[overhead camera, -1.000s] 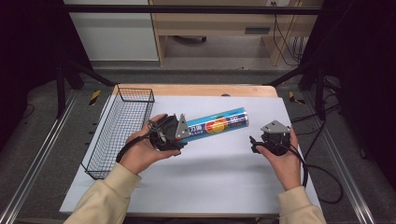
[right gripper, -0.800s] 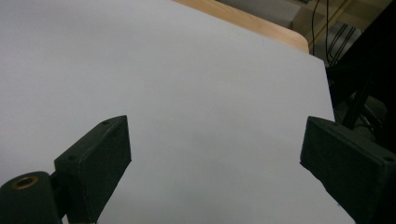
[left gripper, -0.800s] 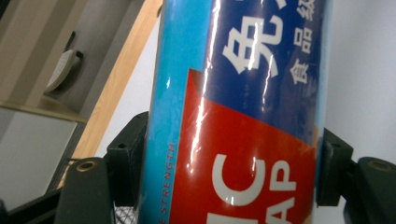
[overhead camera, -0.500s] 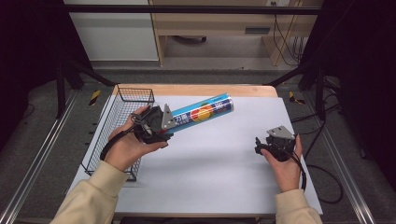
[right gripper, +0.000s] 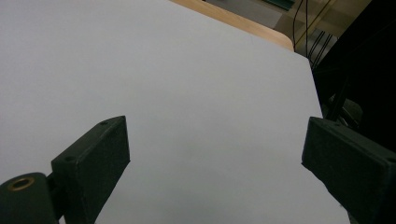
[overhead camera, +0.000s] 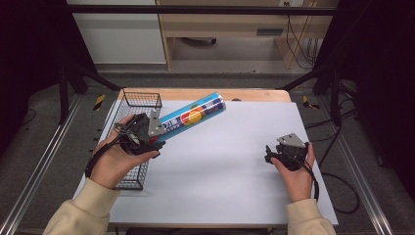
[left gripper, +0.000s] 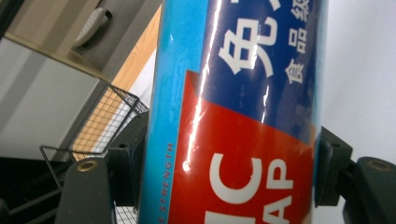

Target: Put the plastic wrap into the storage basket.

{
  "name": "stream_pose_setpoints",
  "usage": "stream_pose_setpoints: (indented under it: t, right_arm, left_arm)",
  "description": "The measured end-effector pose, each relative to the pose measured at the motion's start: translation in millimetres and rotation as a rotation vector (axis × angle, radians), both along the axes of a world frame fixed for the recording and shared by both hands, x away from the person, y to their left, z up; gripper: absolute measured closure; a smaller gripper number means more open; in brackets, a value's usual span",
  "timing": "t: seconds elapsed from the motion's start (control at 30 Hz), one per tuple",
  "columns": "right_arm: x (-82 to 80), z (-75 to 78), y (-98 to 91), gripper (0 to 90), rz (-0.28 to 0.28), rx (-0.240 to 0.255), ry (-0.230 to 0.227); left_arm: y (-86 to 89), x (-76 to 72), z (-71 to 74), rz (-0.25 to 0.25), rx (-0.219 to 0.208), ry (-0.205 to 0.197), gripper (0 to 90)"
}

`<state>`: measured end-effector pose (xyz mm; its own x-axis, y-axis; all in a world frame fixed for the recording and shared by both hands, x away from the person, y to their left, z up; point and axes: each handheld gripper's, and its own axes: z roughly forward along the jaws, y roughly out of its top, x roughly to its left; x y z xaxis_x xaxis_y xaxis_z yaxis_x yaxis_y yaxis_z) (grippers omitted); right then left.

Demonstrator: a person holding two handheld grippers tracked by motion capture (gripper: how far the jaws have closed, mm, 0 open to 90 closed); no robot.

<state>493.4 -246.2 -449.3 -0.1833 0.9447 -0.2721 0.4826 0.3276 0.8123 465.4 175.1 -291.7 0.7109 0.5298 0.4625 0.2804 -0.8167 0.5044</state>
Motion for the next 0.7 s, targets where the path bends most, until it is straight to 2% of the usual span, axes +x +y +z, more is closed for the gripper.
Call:
stream_pose_setpoints:
  t: [0.1,0.23,0.33,0.7]
  right_arm:
    - [-1.3,0.9,-0.5,7.9,0.003,0.009,-0.003]
    - [-1.9,1.4,-0.8,7.9,0.006,0.018,-0.003]
    - [-2.1,1.2,0.1,7.9,0.016,0.017,0.001]
    - [-3.4,2.0,-1.1,7.9,0.019,0.018,-0.008]
  left_arm:
    - [4.7,-3.0,3.8,0.033,-0.013,0.000,30.0]
    - [7.2,-7.6,7.1,0.070,-0.009,-0.006,30.1]
    - [9.8,-11.4,7.6,0.094,0.001,0.006,30.1]
    - [24.4,-16.2,-3.2,0.163,-0.006,0.030,30.3]
